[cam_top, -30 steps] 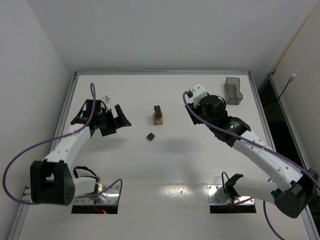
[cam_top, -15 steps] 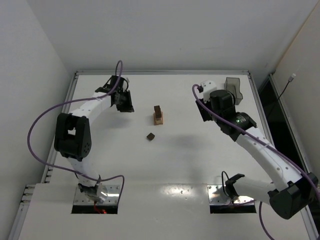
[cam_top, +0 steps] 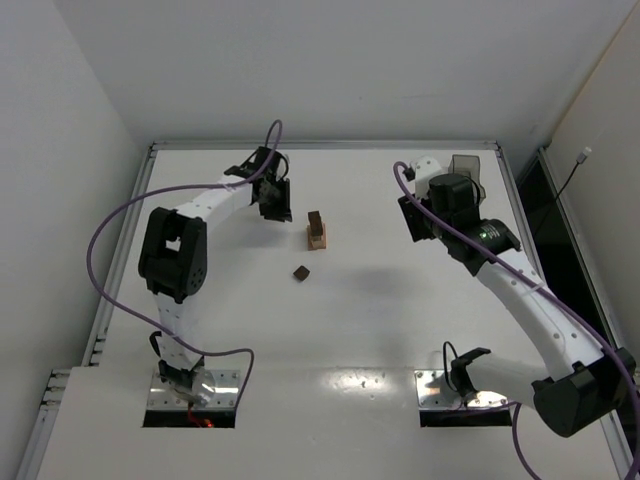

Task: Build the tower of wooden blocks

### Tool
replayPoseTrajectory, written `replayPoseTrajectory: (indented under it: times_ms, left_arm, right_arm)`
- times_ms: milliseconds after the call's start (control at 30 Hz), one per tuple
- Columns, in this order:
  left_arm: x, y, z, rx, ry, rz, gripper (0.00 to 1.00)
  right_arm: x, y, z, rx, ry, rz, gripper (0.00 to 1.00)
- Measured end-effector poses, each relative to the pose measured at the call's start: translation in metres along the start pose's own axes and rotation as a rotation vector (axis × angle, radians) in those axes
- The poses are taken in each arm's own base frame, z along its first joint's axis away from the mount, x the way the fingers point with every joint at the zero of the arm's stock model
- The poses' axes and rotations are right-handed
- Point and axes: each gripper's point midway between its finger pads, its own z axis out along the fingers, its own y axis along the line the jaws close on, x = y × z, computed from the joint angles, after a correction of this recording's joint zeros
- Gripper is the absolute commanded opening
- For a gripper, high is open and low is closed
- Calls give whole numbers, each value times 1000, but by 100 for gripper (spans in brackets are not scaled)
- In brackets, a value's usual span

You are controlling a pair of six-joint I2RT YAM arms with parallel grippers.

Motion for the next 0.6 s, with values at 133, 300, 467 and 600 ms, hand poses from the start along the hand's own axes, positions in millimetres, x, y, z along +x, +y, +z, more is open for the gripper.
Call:
replayPoseTrajectory:
  times_ms: [133,300,467,600]
  left_arm:
    - [-1,-8,6,8,7,15,26]
    - [-1,-11,13,11,16,20,28]
    - [4,-20,15,23,30,34,34]
    - [7,-30,14,38,32,51,36]
  right_arm:
    - [1,0,0,-4,3,3,54]
    - [1,0,1,-15,3,9,54]
    - [1,0,1,-20,2,15,54]
    - [1,0,1,-23,2,19,54]
